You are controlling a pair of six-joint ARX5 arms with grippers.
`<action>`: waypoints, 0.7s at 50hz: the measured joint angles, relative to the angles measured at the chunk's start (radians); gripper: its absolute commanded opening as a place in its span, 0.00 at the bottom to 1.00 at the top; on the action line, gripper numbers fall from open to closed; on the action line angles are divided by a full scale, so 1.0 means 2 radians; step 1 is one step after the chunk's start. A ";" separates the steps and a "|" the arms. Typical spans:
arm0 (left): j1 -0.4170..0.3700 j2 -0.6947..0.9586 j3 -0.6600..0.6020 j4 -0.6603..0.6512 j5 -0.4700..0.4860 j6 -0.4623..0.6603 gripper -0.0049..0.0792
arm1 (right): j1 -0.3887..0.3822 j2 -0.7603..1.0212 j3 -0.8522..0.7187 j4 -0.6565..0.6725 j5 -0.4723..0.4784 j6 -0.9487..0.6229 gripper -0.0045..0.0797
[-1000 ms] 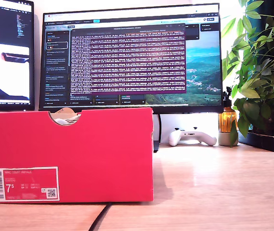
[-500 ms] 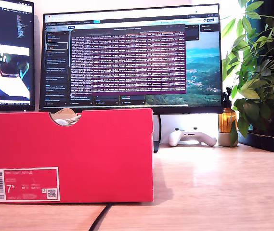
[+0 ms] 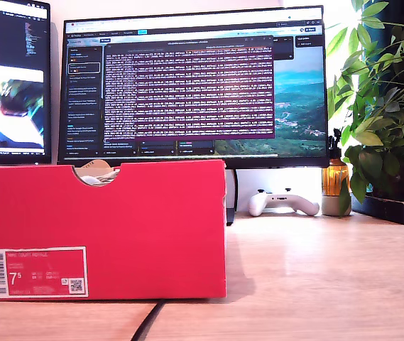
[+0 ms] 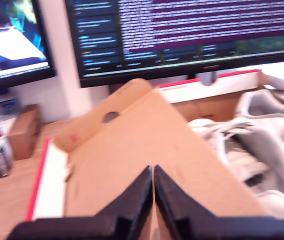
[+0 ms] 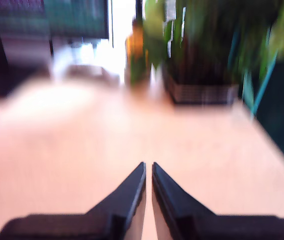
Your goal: Pack the white shoes by picking the first shoe and placing it inside the red shoebox, left side, then picking and rotating the second shoe and placing it in the shoebox
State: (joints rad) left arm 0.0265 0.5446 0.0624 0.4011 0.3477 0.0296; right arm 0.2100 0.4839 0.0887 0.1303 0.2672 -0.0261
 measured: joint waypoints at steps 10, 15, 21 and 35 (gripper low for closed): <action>0.000 0.000 0.000 0.001 0.006 0.000 0.04 | -0.011 -0.036 -0.014 -0.010 -0.010 -0.001 0.04; 0.000 0.000 0.000 0.001 0.009 -0.001 0.04 | -0.030 -0.036 -0.017 -0.012 -0.003 -0.002 0.04; -0.002 0.000 0.000 0.002 0.010 -0.002 0.04 | -0.059 -0.036 -0.031 -0.024 0.001 0.007 0.04; -0.009 0.000 0.000 0.005 0.010 -0.001 0.04 | -0.091 -0.052 -0.035 -0.050 0.012 0.029 0.04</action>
State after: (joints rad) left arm 0.0090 0.5446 0.0624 0.4107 0.3683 0.0269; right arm 0.0280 0.3805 0.0193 0.0307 0.2913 0.0326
